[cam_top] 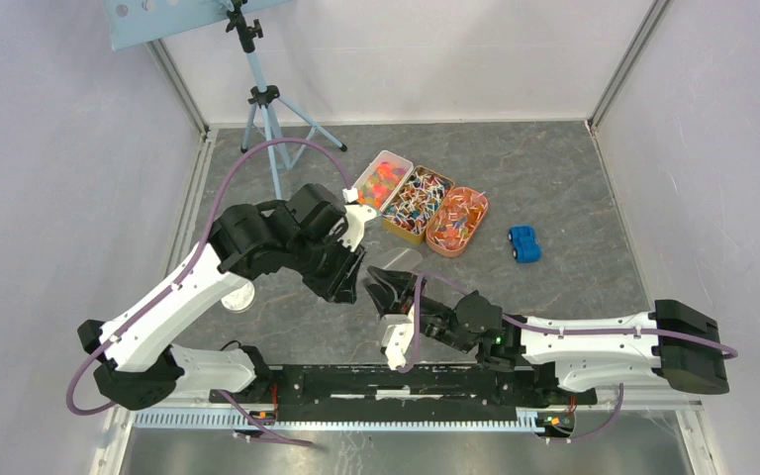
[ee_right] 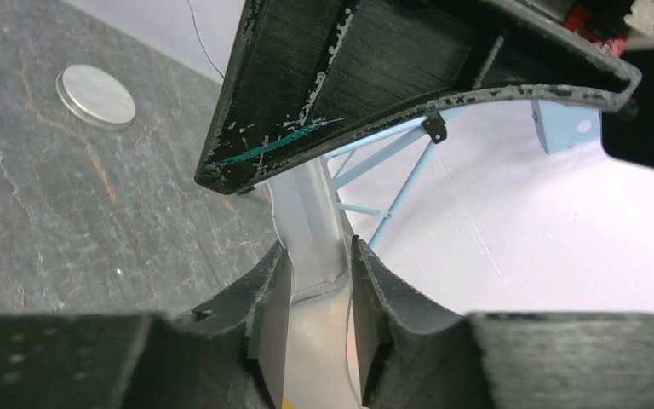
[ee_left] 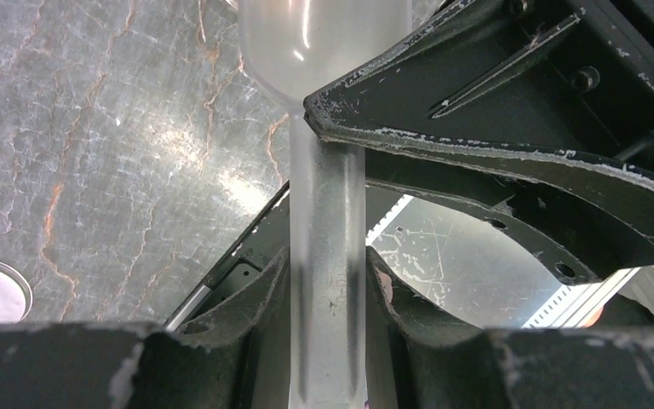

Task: Pack the candies
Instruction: Scoop the fake candies from the storage box.

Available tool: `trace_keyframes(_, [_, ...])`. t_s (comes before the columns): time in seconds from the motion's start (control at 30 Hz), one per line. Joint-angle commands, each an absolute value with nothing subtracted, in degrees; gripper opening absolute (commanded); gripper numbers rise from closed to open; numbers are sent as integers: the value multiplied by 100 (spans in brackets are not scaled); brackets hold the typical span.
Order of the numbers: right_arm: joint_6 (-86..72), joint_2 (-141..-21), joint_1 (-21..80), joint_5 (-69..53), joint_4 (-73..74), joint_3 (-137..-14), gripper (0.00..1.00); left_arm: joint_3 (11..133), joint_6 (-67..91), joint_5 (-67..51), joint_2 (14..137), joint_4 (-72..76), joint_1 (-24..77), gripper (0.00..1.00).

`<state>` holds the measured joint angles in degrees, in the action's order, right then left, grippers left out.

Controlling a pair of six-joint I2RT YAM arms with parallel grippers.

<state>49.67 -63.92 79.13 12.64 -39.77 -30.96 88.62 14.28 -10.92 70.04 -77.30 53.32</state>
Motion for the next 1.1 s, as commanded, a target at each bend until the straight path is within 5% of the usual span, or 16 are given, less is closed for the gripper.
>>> trace_keyframes(0.0, [4953, -6513, 8003, 1475, -4838, -2887, 25, 9043, 1397, -1211, 6743, -7253, 5309, 3])
trace_keyframes(0.23, [4459, -6682, 8015, 1535, -5029, -2892, 0, 9032, 1162, -722, 6538, -6984, 5306, 9])
trace_keyframes(0.5, [3554, -6852, 8016, 1917, -5582, -2865, 0, 8763, 978, 55, 6325, -6738, 5308, 23])
trace_keyframes(0.83, [3225, -7002, 8016, 2150, -5722, -2874, 0, 8685, 914, 479, 6252, -6579, 5309, 26])
trace_keyframes(0.97, [3109, -7053, 8016, 2143, -5751, -2875, 0, 8679, 914, 682, 6205, -6407, 5309, 25])
trace_keyframes(1.07, [3051, -7071, 8016, 2130, -5794, -2839, 0, 8659, 869, 732, 6210, -6297, 5309, 4])
